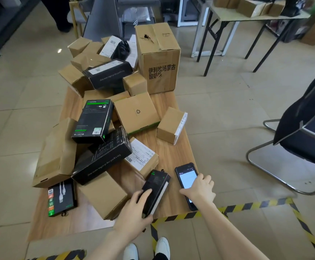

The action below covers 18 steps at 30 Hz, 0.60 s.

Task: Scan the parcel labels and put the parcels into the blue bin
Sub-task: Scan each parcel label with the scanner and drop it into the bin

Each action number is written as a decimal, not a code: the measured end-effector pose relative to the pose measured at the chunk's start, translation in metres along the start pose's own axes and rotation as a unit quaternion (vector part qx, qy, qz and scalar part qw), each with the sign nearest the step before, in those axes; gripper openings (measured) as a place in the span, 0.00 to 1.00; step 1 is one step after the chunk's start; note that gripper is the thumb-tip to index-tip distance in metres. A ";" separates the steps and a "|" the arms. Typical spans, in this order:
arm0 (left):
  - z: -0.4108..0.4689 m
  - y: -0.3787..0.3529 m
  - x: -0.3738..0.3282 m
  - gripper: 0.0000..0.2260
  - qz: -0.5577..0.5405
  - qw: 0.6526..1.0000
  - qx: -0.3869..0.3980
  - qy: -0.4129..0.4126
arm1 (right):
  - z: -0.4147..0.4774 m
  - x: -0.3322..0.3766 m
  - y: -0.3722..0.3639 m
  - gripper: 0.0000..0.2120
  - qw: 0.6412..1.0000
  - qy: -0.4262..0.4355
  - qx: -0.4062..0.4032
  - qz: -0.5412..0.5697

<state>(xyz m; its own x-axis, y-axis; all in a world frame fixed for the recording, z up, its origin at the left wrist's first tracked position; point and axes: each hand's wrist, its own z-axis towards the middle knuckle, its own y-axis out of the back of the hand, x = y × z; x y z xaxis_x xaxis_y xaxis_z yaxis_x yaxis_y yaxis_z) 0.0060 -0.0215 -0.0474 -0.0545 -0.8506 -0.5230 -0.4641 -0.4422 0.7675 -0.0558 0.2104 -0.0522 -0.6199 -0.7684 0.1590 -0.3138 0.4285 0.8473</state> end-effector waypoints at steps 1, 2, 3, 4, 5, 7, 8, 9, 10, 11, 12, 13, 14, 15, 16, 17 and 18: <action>-0.001 0.004 0.000 0.32 -0.023 1.000 0.006 -0.007 | -0.002 -0.004 -0.001 0.43 1.000 0.004 0.001 -0.008; -0.002 0.007 0.000 0.32 -0.042 0.999 0.014 -0.013 | -0.005 -0.008 -0.003 0.43 1.000 0.010 0.000 -0.015; -0.002 0.009 0.000 0.31 -0.055 0.998 0.023 -0.017 | -0.007 -0.011 -0.005 0.42 1.000 0.014 -0.004 -0.017; -0.003 0.010 -0.002 0.30 -0.062 0.997 0.029 -0.022 | -0.010 -0.013 -0.007 0.42 1.000 0.017 -0.009 -0.013; -0.003 0.011 -0.003 0.30 -0.062 0.997 0.032 -0.027 | -0.012 -0.015 -0.009 0.41 1.000 0.017 -0.015 -0.007; -0.004 0.009 -0.004 0.31 -0.025 0.998 0.022 -0.043 | -0.016 -0.018 -0.011 0.41 1.000 0.019 -0.024 0.005; -0.004 0.008 -0.002 0.31 0.006 0.998 0.011 -0.054 | -0.018 -0.020 -0.011 0.41 0.999 0.021 -0.026 0.009; -0.005 0.007 -0.001 0.29 0.018 0.998 0.000 -0.059 | -0.020 -0.022 -0.011 0.42 0.999 0.024 -0.025 0.012; -0.004 0.006 0.001 0.27 0.004 0.998 -0.006 -0.059 | -0.023 -0.025 -0.011 0.43 0.999 0.028 -0.024 0.014; -0.004 0.005 0.002 0.24 -0.022 0.998 -0.010 -0.055 | -0.025 -0.029 -0.012 0.43 0.999 0.032 -0.022 0.013; -0.004 0.004 0.003 0.22 -0.043 0.998 -0.014 -0.052 | -0.028 -0.033 -0.012 0.44 0.999 0.037 -0.020 0.012; -0.005 0.004 0.004 0.21 -0.058 0.997 -0.017 -0.049 | -0.031 -0.037 -0.013 0.44 0.999 0.043 -0.018 0.012; -0.005 0.003 0.003 0.22 -0.071 0.996 -0.015 -0.044 | -0.035 -0.042 -0.013 0.44 0.999 0.049 -0.017 0.013; -0.006 0.003 0.002 0.24 -0.083 0.996 -0.012 -0.040 | -0.038 -0.046 -0.014 0.45 0.998 0.057 -0.017 0.013; -0.007 0.002 0.000 0.29 -0.079 0.996 -0.009 -0.036 | -0.041 -0.051 -0.014 0.45 0.998 0.065 -0.016 0.015; -0.008 0.002 0.000 0.33 -0.062 0.997 -0.012 -0.034 | -0.045 -0.054 -0.014 0.44 0.997 0.074 -0.015 0.016; -0.009 0.002 -0.001 0.37 -0.040 0.998 -0.021 -0.031 | -0.048 -0.057 -0.013 0.44 0.996 0.084 -0.013 0.016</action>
<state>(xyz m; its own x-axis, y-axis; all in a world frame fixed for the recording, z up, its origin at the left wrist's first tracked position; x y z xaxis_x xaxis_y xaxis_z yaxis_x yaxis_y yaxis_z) 0.0131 -0.0244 -0.0420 -0.0733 -0.7931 -0.6047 -0.4321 -0.5212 0.7360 0.0177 0.2261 -0.0479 -0.4991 -0.8247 0.2662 -0.2759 0.4424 0.8533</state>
